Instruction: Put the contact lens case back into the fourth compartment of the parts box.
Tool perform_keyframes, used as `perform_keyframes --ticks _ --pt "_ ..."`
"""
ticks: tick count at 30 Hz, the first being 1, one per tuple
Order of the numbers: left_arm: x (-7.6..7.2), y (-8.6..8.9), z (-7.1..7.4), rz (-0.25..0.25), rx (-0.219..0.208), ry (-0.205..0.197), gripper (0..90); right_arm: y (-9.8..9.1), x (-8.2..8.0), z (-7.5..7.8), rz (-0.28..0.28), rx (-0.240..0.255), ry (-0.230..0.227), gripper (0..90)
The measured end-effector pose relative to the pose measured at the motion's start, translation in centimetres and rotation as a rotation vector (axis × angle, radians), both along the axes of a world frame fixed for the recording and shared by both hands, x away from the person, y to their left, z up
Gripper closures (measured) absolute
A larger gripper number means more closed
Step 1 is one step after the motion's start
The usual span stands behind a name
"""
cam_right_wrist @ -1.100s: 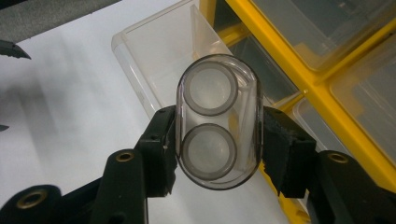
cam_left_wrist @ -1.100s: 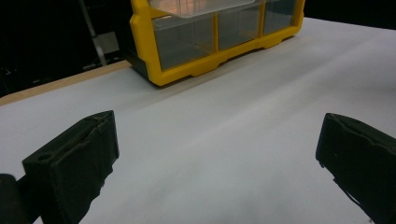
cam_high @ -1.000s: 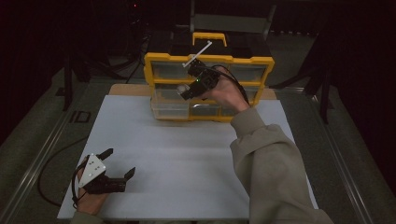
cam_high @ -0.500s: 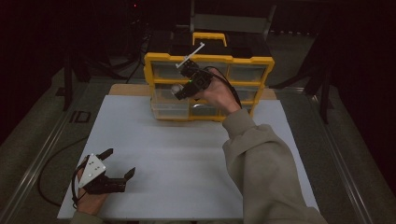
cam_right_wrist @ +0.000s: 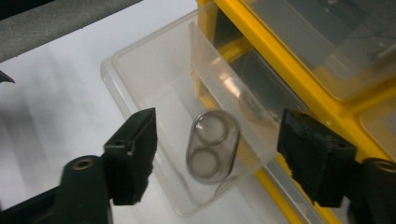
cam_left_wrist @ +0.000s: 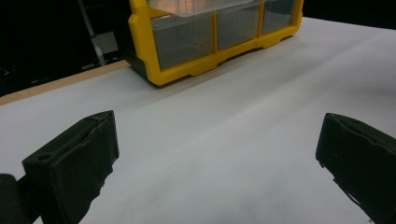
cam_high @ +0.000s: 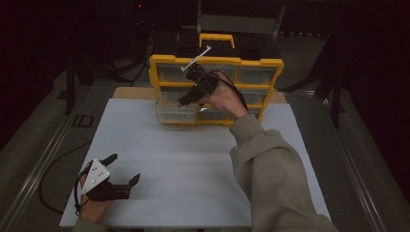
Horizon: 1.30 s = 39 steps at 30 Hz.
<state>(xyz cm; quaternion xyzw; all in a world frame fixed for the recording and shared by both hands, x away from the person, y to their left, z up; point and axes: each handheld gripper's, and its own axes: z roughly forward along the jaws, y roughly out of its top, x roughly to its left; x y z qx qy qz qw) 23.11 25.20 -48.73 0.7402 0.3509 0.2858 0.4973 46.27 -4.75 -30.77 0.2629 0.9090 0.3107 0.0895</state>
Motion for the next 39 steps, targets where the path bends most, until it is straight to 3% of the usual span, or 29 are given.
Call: perform_keyframes --ticks 4,12,17,21,23,29,33,37,39 --pt "0.0 0.0 0.0 0.0 0.0 -0.001 0.1 -0.9 -0.5 0.2 -0.013 0.006 -0.012 18.6" --pt "0.0 -0.1 0.0 0.002 0.002 0.0 0.1 -3.4 -1.7 -0.2 -0.038 0.025 -0.035 13.3" --pt "0.0 -0.1 0.0 0.003 0.003 0.003 0.1 -5.5 -3.3 -1.4 -0.059 0.04 -0.065 10.5" --pt "0.0 -0.1 0.0 0.005 0.002 0.004 0.1 -7.3 -4.8 -2.2 -0.102 0.08 -0.083 9.9" --pt "0.0 -0.1 0.0 0.006 0.0 0.004 0.1 -8.7 -6.0 -3.2 -0.132 0.108 -0.11 9.5" --pt "0.1 0.0 0.1 0.015 -0.004 0.006 0.1 -11.0 -8.0 -5.1 -0.159 0.132 -0.115 9.6" --pt "0.2 0.0 0.1 0.017 -0.005 0.005 0.1 -12.7 -10.1 -6.8 -0.167 0.179 -0.121 9.6" --pt "0.2 0.0 0.2 0.024 -0.014 0.003 0.1 -14.4 -12.7 -9.2 -0.191 0.189 -0.146 9.5" --pt "0.2 0.1 0.2 0.029 -0.018 0.002 0.1 -14.8 -13.2 -9.6 -0.2 0.201 -0.142 9.6"
